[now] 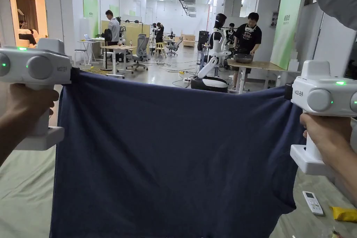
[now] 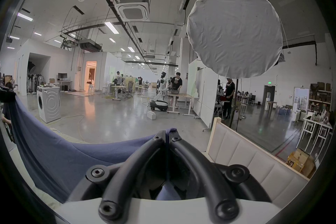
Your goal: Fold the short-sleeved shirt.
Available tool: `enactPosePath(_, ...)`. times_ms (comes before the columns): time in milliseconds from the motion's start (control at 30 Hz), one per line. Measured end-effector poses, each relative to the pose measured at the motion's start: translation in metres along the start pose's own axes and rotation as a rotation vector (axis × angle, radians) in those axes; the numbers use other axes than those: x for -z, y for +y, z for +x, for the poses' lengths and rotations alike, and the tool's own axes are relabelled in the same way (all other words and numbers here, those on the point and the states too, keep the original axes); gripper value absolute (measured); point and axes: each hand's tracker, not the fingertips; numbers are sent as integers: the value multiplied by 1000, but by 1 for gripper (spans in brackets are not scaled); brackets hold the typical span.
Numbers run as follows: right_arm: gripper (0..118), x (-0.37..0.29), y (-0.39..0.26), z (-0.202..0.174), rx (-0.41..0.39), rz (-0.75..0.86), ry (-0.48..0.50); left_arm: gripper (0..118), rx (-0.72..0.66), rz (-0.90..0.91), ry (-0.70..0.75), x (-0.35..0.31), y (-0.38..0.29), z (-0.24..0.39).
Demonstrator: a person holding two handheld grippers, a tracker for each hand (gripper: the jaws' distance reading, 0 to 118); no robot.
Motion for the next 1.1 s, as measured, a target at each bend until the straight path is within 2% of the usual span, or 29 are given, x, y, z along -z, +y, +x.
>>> enactPosePath(267,3,38,21,-6,-14,39,-10,6,-28,44,19,30,20,-1)
enactPosePath(567,3,34,27,-5,-51,93,-31,6,4,56,25,35,14,4)
enactPosePath(767,3,8,-5,-3,-71,62,-28,6,6,23,11,22,-30,3)
enactPosePath(1100,3,-93,-99,0,-79,-18,5,6,22,-48,-28,-47,-151,-7)
